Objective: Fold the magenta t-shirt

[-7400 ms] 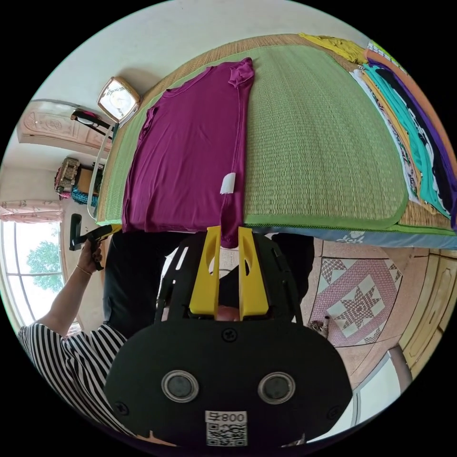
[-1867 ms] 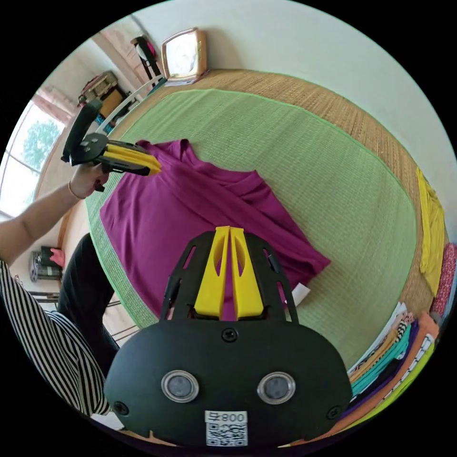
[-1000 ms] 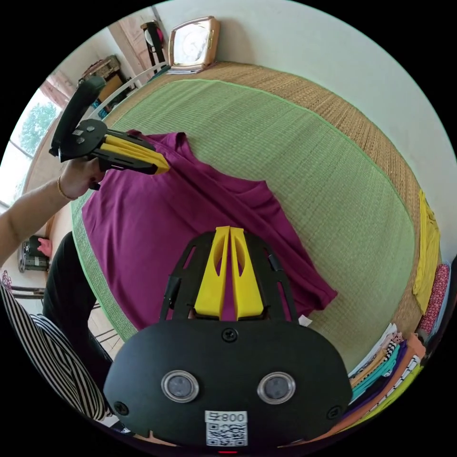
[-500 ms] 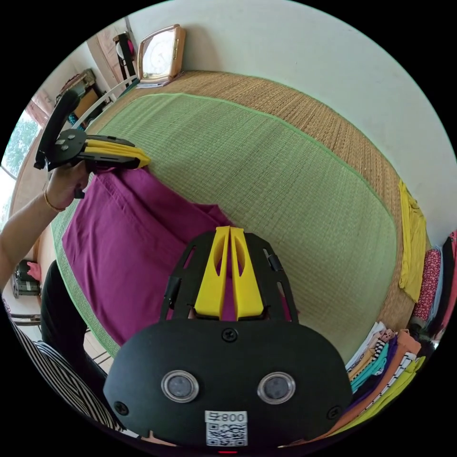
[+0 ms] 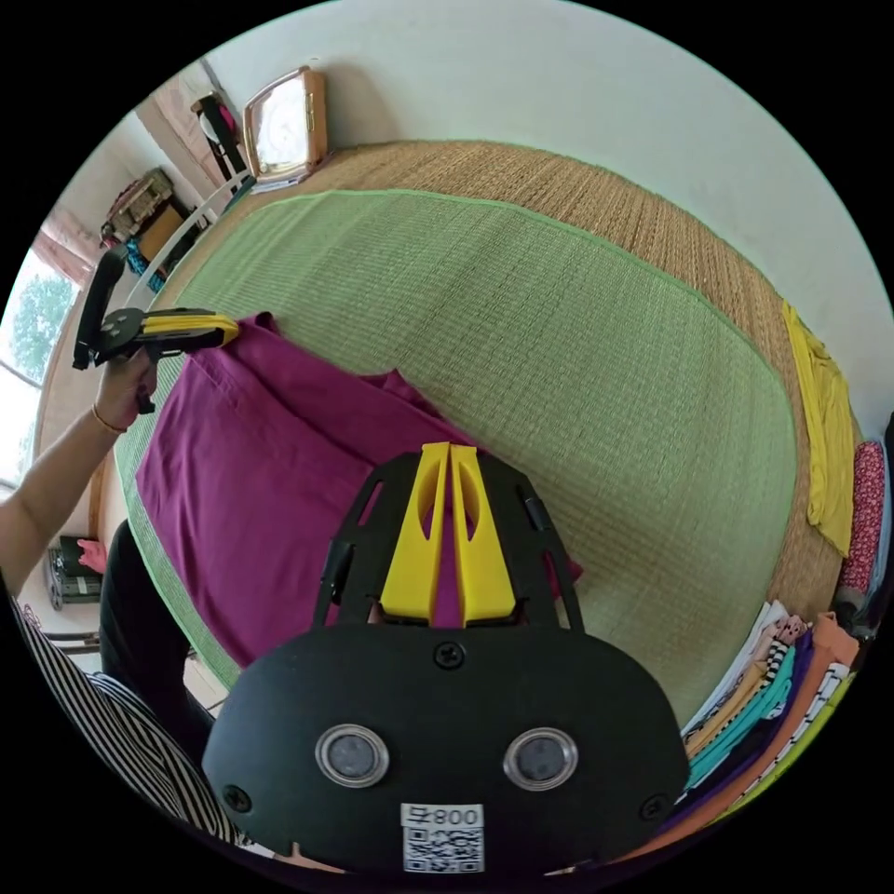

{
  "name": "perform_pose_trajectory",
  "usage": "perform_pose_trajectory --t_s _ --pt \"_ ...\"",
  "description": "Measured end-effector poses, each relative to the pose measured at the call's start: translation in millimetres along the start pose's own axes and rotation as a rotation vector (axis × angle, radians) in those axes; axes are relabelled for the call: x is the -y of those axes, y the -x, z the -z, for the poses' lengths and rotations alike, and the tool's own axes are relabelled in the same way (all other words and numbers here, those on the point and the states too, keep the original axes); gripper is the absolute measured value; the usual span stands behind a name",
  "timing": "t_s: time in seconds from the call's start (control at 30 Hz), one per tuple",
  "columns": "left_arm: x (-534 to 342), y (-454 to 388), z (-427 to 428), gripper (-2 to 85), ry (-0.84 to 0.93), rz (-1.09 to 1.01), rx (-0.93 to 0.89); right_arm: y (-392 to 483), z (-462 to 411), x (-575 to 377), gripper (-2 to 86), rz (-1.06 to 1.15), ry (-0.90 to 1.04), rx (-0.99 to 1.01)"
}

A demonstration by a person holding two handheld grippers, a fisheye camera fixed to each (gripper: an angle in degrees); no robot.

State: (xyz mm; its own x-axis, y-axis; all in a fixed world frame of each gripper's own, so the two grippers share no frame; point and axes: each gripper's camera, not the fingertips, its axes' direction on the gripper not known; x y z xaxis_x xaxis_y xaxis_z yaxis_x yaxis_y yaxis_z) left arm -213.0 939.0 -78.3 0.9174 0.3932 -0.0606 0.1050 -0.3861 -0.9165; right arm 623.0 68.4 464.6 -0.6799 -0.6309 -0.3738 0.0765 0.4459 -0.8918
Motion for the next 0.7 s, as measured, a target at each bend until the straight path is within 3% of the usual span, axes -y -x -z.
perform_pose_trajectory --t_s 0.2,0.4,0.7 --pt "-4.3 18.8 23.5 0.5 -0.069 0.055 0.091 -14.1 16.2 -4.5 -0.2 -0.039 -0.048 -0.058" --pt "-34.7 14.3 43.8 2.4 -0.129 0.005 -0.083 -11.4 31.6 -30.6 0.8 -0.003 -0.092 0.076" --pt "-61.5 4.5 23.3 3.7 0.026 -0.072 -0.022 56.0 -0.2 -71.7 6.0 0.241 0.048 -0.075"
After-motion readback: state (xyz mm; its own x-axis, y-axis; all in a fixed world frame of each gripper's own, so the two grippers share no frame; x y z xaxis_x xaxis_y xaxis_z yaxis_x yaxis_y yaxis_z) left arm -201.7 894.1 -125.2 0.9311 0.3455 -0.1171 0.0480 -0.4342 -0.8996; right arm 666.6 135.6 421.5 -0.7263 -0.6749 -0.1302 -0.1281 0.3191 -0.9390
